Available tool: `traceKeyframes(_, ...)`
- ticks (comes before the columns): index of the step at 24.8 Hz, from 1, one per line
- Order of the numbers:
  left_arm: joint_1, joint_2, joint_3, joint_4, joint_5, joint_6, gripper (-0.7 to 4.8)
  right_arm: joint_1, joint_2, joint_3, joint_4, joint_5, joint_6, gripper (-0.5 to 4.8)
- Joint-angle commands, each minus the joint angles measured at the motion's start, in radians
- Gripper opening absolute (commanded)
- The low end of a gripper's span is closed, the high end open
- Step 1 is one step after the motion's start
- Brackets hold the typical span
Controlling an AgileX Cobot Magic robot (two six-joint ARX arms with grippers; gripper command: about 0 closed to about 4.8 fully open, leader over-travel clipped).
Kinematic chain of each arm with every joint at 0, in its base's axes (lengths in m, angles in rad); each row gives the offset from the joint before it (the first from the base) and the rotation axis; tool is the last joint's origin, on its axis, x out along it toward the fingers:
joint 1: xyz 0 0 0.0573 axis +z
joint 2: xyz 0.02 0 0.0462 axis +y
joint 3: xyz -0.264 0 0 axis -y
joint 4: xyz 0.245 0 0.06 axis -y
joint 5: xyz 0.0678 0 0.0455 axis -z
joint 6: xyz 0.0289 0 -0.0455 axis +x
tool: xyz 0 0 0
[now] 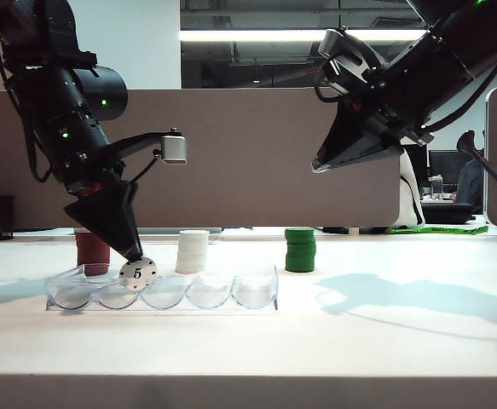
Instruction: Pick up the chip in the box and place it on the pile of chips with the same color.
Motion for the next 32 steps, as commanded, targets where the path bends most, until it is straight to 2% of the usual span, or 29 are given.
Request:
traceKeyframes(1, 0.001, -0.004, 0.003, -0.003, 0.007, -0.003, 0.59, 0.0, -0.005, 0.002, 0.005, -0.009, -0.002, -0.06)
traceKeyframes(13, 0.001, -0.004, 0.003, -0.022, 0.007, -0.003, 0.46, 0.0, -0.005, 0.002, 0.005, -0.009, -0.002, -0.06)
traceKeyframes(16, 0.001, -0.004, 0.003, -0.022, 0.007, -0.003, 0.13, 0.0, -0.005, 0.002, 0.005, -0.009, -0.002, -0.06)
traceKeyframes(21, 0.001, -0.004, 0.003, -0.022, 0.008, -0.021, 0.11, 0.0, -0.005, 0.002, 0.005, -0.009, -0.002, -0.06)
traceKeyframes(23, 0.001, -0.004, 0.003, -0.023, 0.008, -0.024, -0.05, 0.0, -0.005, 0.002, 0.004, -0.009, -0.002, -0.06)
traceKeyframes(25, 0.001, -0.004, 0.006, -0.03, 0.009, -0.046, -0.05, 0.0, -0.005, 0.002, 0.001, -0.009, -0.002, -0.06)
traceKeyframes(32, 0.001, -0.037, 0.068, -0.047, 0.121, -0.15, -0.05, 0.0, -0.005, 0.002, 0.002, -0.008, -0.002, -0.06)
